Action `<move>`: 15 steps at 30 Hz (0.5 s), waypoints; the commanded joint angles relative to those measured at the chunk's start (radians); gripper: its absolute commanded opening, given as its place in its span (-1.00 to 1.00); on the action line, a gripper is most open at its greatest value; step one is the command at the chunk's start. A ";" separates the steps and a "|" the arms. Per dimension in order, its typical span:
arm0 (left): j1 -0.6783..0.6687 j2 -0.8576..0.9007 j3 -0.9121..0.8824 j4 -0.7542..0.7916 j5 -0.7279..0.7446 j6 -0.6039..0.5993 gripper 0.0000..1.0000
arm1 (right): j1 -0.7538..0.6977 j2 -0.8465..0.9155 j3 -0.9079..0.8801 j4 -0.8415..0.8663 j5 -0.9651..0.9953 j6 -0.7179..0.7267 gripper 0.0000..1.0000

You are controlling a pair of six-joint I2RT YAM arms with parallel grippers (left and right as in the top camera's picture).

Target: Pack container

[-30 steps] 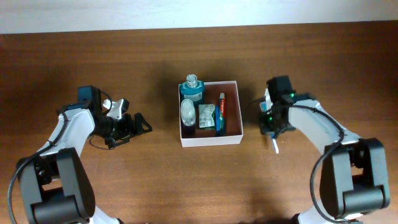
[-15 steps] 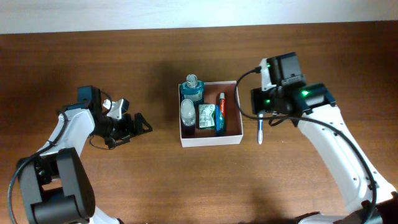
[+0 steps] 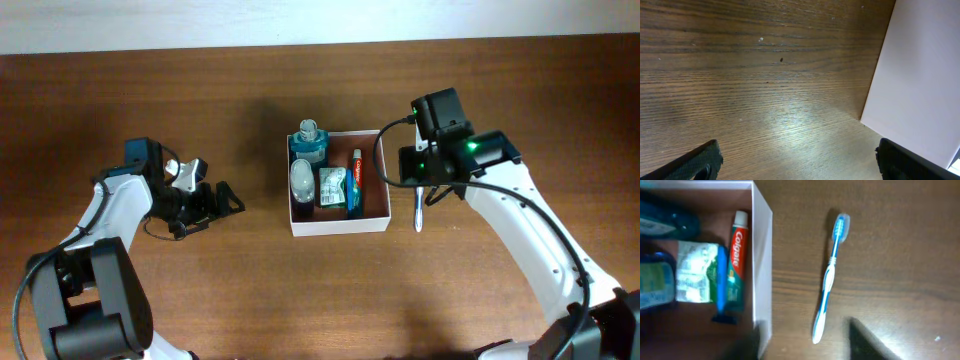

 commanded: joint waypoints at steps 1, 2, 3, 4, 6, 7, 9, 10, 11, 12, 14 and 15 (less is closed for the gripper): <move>0.003 -0.026 -0.006 -0.001 0.003 0.012 0.99 | -0.013 0.009 0.007 0.014 0.029 0.014 0.97; 0.003 -0.026 -0.006 -0.001 0.003 0.012 0.99 | -0.020 0.011 0.007 0.017 0.028 0.014 0.97; 0.003 -0.026 -0.006 -0.001 0.003 0.012 0.99 | -0.030 0.014 0.007 0.021 0.027 0.014 0.97; 0.003 -0.026 -0.006 -0.001 0.003 0.012 0.99 | -0.043 0.018 0.007 0.025 0.028 0.018 0.97; 0.003 -0.026 -0.006 -0.001 0.003 0.012 0.99 | -0.071 0.034 0.007 0.029 0.027 0.034 0.98; 0.003 -0.026 -0.006 -0.001 0.003 0.012 0.99 | -0.084 0.045 0.007 0.031 0.026 0.036 0.97; 0.003 -0.026 -0.006 -0.001 0.003 0.012 0.99 | -0.113 0.073 0.007 0.038 0.015 0.036 0.97; 0.003 -0.026 -0.006 -0.001 0.003 0.012 0.99 | -0.126 0.092 0.007 0.042 0.010 0.036 0.99; 0.003 -0.026 -0.006 -0.001 0.003 0.012 0.99 | -0.137 0.110 0.007 0.046 0.009 0.036 0.86; 0.003 -0.026 -0.006 -0.001 0.003 0.012 0.99 | -0.143 0.124 0.007 0.048 0.009 0.036 0.74; 0.003 -0.026 -0.006 -0.001 0.003 0.012 0.99 | -0.156 0.175 0.007 0.056 0.009 0.035 0.43; 0.003 -0.026 -0.006 -0.001 0.003 0.012 0.99 | -0.157 0.194 0.007 0.061 0.009 0.035 0.43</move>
